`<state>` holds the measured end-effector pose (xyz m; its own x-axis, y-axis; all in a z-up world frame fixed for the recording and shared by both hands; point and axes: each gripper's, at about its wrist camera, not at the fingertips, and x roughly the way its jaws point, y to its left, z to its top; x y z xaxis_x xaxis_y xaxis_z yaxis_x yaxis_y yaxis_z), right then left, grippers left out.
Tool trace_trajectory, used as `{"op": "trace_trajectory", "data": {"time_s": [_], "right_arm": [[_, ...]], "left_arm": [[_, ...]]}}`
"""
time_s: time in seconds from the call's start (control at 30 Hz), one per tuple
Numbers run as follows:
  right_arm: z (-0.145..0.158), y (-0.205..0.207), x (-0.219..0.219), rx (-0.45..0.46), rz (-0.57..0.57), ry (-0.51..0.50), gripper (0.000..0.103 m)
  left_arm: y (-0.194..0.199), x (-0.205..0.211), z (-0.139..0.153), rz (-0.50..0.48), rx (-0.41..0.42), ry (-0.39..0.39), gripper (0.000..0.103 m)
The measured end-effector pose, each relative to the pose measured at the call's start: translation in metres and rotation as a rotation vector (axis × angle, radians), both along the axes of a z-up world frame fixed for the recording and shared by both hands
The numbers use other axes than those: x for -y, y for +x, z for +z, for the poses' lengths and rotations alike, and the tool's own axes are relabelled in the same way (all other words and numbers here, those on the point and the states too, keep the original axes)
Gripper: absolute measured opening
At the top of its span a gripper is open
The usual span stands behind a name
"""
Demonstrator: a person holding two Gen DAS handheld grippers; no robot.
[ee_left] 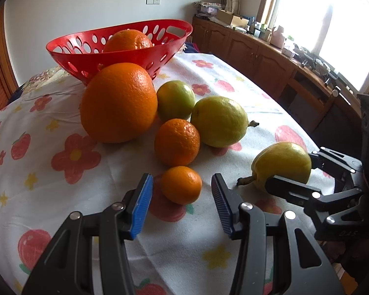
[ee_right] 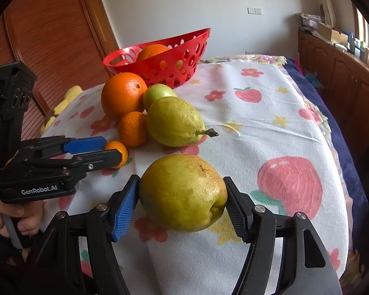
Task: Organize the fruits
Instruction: 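Lift the yellow pear with the right tool while the left tool approaches a tangerine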
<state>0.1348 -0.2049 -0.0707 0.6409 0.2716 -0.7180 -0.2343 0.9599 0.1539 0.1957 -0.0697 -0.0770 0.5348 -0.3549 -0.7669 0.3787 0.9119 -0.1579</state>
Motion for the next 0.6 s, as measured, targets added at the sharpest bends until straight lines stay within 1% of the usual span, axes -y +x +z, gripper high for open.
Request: {"op": "trace_trajectory", "data": {"time_s": [0.1,0.2,0.3,0.6], "right_arm": [[-0.0002,0.0003,0.0008,-0.001,0.002,0.006,0.069],[-0.0001,0.0,0.0011,0.0,0.003,0.005,0.069],[-0.0003,0.0002,0.0016,0.0,0.002,0.004,0.069],[-0.0051,-0.0004,-0.0018,-0.019,0.014,-0.001,0.068]], "left_arm": [[0.001,0.0,-0.0021,-0.002,-0.01,-0.001,0.048],[0.0011,-0.0001,-0.0046,-0.004,-0.016,-0.006,0.039],[0.0014,-0.0018,-0.007,0.001,-0.02,-0.009,0.035],[-0.0041,-0.0081,-0.0053,0.001,-0.015,-0.022,0.034]]}}
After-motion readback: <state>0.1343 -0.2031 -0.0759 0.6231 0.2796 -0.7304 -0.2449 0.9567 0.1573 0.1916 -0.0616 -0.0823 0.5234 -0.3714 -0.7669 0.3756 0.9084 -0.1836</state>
